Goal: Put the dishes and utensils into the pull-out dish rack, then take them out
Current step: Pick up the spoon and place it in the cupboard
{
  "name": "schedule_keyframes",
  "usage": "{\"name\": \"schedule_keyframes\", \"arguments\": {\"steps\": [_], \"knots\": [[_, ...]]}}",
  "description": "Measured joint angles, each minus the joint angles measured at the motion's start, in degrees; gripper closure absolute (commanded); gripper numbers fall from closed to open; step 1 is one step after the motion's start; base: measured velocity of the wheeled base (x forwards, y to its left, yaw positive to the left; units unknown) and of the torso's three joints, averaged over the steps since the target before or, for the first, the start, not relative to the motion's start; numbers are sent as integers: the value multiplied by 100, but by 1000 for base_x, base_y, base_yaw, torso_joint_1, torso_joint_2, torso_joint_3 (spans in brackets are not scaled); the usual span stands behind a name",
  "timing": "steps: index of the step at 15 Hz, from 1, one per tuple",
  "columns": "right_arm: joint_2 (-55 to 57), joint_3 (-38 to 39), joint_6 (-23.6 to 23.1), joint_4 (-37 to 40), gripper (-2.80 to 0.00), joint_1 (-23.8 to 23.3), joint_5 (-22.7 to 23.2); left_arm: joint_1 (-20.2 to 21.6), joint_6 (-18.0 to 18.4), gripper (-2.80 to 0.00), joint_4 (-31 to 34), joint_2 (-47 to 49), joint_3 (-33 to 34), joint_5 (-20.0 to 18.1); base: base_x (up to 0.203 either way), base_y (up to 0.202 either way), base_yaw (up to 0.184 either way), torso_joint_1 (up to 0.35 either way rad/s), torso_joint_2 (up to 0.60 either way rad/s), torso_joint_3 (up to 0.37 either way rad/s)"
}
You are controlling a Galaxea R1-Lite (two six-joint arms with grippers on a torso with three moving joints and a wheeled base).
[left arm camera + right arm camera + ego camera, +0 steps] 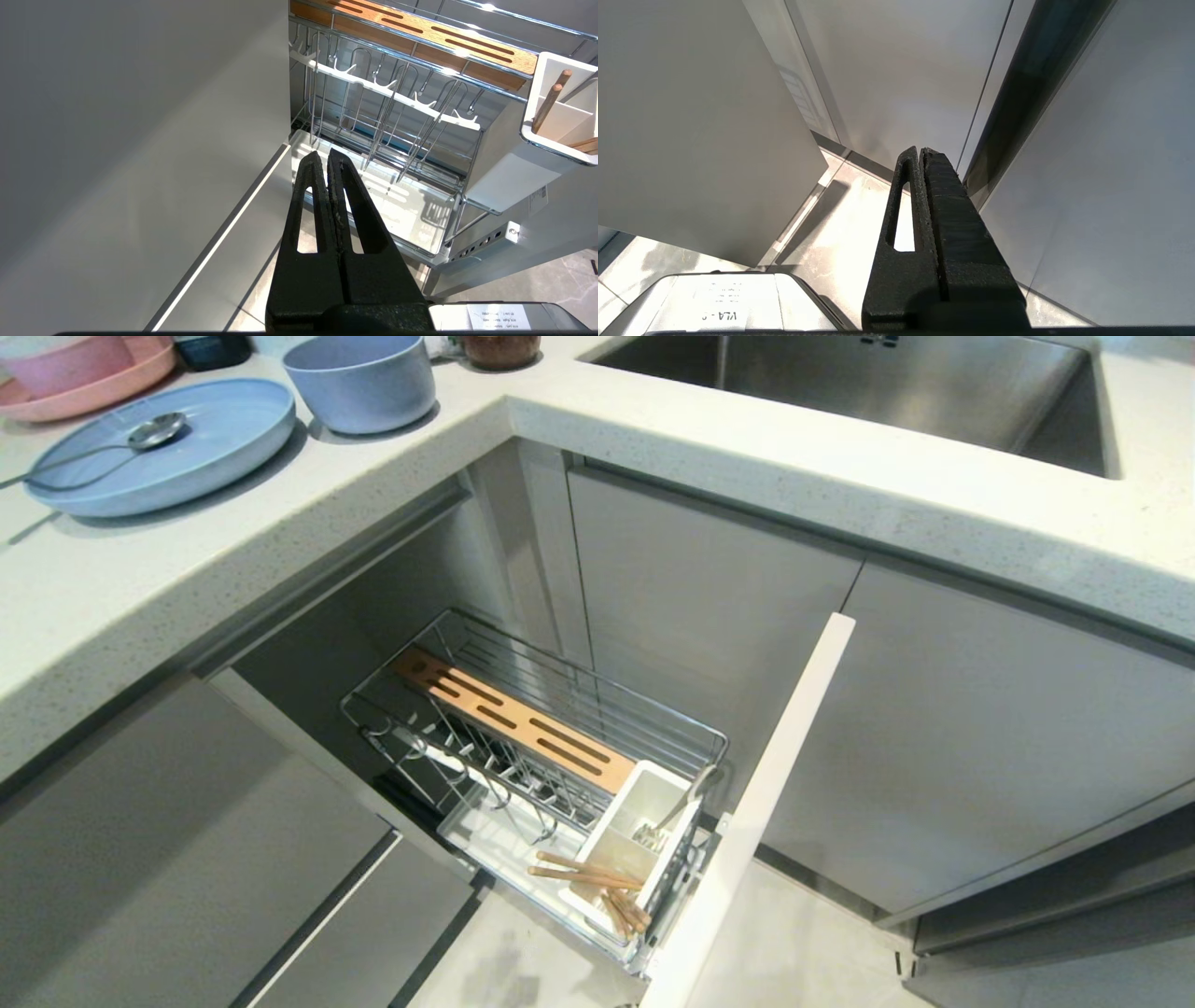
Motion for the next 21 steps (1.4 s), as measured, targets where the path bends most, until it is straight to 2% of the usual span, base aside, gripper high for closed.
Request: {"name": "schedule_keyframes", "arguments": {"steps": [11,13,15,18,21], "knots": [[0,0,0,0,0,-2,0,0,-17,0,-148,0,-114,44,0,0,0,0,0,0],[0,0,0,0,0,-2,0,0,5,0,-41,10,-757,58,0,0,0,0,0,0],[0,0,0,0,0,-2,2,0,66,0,349,96,-1621,65,0,0,0,0,0,0],[-1,0,1,0,0,-2,0,51,196,0,1062,680,-3552,126,0,0,0,0,0,0],[0,0,0,0,0,-2,2,250,523,0,1426,1913,-5357,327,0,0,0,0,0,0]]}}
